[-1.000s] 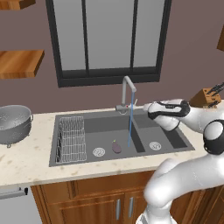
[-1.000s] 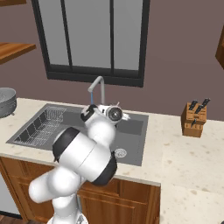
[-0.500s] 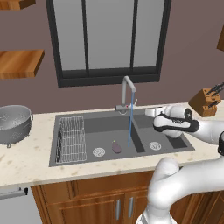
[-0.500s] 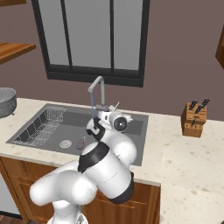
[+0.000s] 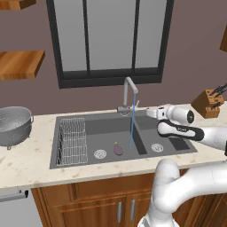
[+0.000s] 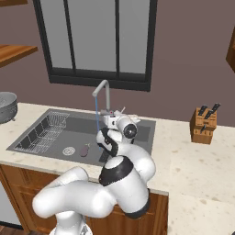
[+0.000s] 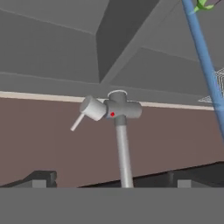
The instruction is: Turn on the sink faucet. Then move the eggplant from the counter to the sink. Turn off the sink. Move the vegetable from the sink to the pot next to the stove. Finally move the pot to the front left burner.
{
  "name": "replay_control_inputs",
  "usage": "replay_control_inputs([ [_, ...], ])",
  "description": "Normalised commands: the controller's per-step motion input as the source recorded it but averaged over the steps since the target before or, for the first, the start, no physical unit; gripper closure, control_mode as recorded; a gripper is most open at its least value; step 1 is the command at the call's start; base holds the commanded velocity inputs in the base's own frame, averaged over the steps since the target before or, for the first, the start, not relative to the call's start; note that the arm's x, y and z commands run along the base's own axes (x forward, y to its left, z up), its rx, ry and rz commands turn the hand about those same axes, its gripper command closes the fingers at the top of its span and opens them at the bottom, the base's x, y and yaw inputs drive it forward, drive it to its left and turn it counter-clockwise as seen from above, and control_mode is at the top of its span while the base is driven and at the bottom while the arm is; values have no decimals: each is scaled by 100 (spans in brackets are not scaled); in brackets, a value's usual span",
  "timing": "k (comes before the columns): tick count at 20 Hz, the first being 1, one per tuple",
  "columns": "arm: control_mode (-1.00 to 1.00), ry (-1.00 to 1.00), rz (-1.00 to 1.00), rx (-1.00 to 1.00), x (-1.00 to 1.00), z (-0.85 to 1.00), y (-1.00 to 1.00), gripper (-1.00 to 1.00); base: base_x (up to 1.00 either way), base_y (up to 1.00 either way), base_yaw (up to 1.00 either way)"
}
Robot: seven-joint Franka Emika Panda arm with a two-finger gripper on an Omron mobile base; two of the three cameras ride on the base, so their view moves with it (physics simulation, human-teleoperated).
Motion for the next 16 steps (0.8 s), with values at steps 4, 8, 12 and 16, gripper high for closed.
replay_control_inputs([
  [4,-100,-4,12,-6,22,1,0,-100,0,0,0],
  [8,-100,-1,10,-7,26,0,0,-100,0,0,0],
  [12,-100,0,8,-6,39,0,0,-100,0,0,0],
  [16,-100,-2,10,-3,38,-2,-2,-100,0,0,0],
])
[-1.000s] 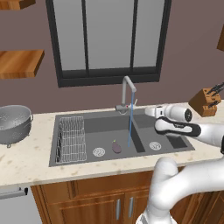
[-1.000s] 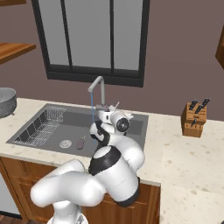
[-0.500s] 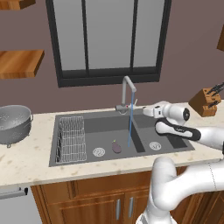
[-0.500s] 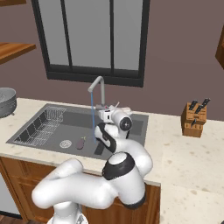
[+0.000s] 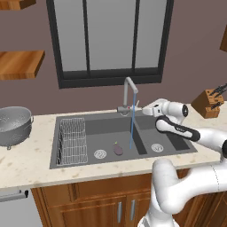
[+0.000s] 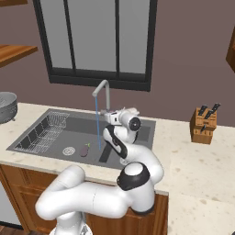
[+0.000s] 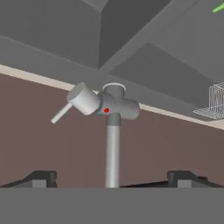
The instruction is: Turn on the sink faucet. Then move the eggplant from the counter to the sink. Turn off the sink. Move the vegetable from the sink to the pot next to the stove. Finally move the pot to the front left burner.
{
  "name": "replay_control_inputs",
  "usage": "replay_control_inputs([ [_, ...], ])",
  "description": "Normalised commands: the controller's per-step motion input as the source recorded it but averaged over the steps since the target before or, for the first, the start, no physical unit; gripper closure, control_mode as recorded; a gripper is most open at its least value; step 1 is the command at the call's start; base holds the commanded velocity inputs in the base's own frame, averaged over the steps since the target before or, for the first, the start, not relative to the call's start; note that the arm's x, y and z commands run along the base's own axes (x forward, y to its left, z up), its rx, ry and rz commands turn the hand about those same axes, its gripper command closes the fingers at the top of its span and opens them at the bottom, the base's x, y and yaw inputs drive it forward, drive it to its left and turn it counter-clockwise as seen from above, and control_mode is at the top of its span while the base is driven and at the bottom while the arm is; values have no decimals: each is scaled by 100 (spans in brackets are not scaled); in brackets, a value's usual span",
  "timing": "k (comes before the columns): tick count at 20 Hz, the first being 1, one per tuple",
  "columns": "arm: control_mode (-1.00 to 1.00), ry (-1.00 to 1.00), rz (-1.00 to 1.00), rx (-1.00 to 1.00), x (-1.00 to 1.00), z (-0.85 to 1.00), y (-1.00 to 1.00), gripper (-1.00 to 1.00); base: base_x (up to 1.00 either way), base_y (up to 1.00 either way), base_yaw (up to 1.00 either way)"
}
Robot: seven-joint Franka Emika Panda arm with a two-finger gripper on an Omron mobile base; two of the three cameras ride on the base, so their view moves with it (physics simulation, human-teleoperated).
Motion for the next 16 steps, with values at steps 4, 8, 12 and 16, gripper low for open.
replay_control_inputs([
  [4,-100,-7,12,-2,34,-17,0,-100,0,0,0],
  [8,-100,-11,14,-2,28,-28,0,-100,0,0,0],
  [12,-100,-9,14,0,33,-26,-9,-100,0,0,0],
  [16,-100,-2,10,0,29,-1,-16,-100,0,0,0],
])
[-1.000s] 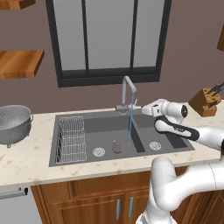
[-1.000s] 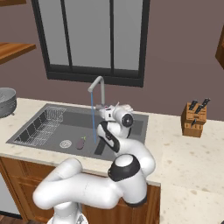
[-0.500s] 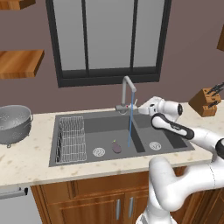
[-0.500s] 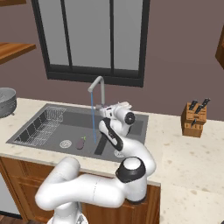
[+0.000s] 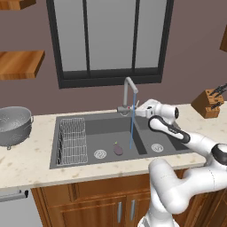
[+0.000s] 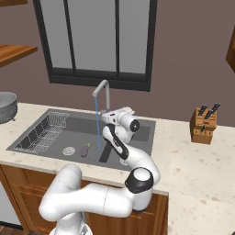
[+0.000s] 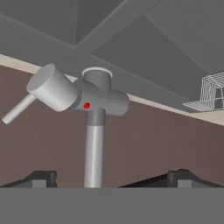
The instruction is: Turn on the sink faucet. Then move the eggplant from the counter to the sink. Turn off the sink. Move the vegetable from the sink to the pot next to the stove. Finally move the pot to the front left burner.
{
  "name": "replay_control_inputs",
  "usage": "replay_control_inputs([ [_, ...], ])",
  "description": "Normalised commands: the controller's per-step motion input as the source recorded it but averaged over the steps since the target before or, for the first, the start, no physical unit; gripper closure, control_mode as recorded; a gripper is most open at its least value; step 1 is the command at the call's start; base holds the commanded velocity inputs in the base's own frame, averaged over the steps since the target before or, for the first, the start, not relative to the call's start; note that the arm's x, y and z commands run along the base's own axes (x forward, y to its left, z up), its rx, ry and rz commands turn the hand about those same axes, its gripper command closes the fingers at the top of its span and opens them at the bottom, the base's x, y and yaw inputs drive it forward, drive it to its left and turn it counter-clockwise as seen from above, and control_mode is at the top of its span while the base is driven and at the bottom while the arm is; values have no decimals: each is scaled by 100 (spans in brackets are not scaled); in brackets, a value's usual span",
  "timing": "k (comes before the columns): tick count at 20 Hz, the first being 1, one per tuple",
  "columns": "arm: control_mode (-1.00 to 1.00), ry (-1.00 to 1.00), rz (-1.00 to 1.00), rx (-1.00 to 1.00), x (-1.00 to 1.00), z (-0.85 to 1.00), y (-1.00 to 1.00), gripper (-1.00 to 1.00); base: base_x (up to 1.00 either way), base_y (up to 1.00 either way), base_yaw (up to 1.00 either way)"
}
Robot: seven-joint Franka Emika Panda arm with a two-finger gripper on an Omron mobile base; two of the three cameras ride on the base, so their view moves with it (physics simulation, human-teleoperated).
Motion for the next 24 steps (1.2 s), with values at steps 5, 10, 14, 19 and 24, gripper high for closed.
replay_control_inputs([
  [5,-100,0,4,-1,17,0,-23,-100,0,0,0],
  [10,-100,-2,5,0,7,0,-40,-100,0,0,0],
  [14,-100,-6,7,0,1,0,-55,-100,0,0,0],
  [19,-100,-10,7,-1,0,0,-67,-100,0,0,0],
  [24,-100,-12,10,-2,8,0,-59,-100,0,0,0],
])
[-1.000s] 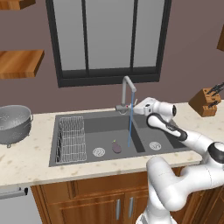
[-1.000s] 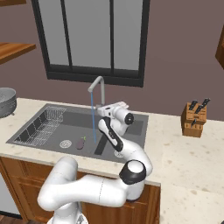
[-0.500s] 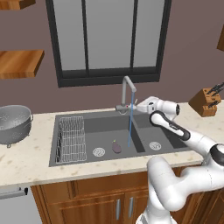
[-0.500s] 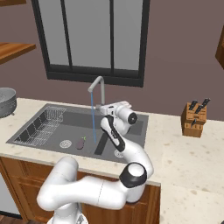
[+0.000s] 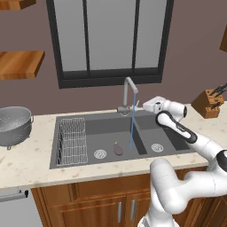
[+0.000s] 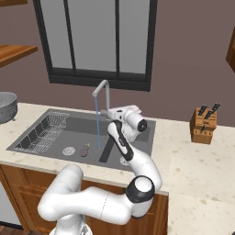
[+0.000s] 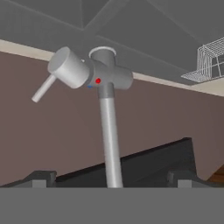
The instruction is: Turn on the sink faucet. Then move the eggplant from the counter to the sink. Turn off the sink. Move the vegetable from the sink to the pot next to the stove. Finally move the pot to the front left burner.
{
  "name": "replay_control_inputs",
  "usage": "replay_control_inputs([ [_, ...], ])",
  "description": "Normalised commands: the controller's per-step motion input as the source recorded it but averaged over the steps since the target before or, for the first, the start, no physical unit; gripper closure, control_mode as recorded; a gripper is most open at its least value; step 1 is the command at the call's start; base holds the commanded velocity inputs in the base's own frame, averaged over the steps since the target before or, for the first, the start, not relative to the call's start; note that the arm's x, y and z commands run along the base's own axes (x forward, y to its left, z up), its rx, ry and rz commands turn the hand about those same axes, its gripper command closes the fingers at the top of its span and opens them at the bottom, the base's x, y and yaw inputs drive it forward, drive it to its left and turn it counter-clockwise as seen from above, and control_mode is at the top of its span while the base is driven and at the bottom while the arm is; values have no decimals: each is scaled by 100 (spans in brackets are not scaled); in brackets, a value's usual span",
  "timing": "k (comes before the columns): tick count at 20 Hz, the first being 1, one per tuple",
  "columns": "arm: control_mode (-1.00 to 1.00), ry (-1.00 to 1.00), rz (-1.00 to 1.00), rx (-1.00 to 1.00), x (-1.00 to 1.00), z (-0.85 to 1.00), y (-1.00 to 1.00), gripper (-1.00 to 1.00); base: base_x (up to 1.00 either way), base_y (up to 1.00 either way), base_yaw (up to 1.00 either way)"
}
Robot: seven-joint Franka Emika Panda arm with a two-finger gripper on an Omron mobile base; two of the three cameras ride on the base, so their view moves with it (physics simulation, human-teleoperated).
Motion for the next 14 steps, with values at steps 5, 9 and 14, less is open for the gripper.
replay_control_inputs([
  [5,-100,-5,5,-2,6,4,-49,-100,0,0,0],
  [9,-100,-8,0,-1,-5,32,-61,-100,0,0,0],
  [14,-100,-11,0,-4,-9,23,-55,-100,0,0,0],
])
